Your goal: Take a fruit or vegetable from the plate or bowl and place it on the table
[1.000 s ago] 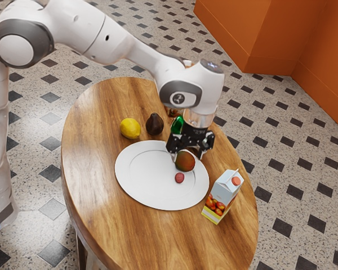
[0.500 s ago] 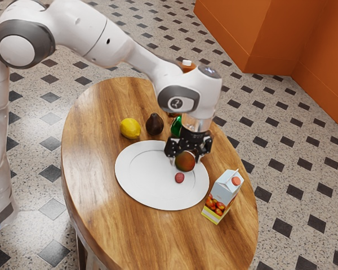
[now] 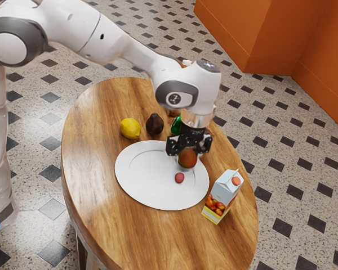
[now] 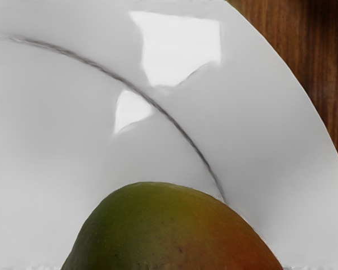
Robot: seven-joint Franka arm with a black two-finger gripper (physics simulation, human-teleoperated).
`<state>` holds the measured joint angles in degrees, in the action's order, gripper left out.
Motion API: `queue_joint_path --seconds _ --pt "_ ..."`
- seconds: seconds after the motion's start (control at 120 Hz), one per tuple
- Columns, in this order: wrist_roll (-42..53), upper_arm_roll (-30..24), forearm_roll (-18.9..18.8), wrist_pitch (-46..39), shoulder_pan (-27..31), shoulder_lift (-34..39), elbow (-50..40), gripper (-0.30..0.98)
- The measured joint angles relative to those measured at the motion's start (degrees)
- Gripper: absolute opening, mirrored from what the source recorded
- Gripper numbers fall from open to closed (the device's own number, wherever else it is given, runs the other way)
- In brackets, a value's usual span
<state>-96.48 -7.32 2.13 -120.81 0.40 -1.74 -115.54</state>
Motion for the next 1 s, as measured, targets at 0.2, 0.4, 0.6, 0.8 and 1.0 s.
queue_joint_path --seconds 0.2,0.4,0.6,0.8,1.0 --pt "0.85 -0.37 0.77 1.57 0.44 7.72 -4.12 0.33" --pt "1.38 -5.72 2.3 2.54 -0.41 19.76 -13.43 0.33" --pt "1.69 -12.17 4.32 3.59 -0.46 23.32 -15.28 0.33" --pt "2.02 -15.78 5.79 3.84 -0.46 22.8 -14.74 0.33" --pt "2.25 -19.42 6.8 3.35 -0.58 21.33 -13.21 0.33"
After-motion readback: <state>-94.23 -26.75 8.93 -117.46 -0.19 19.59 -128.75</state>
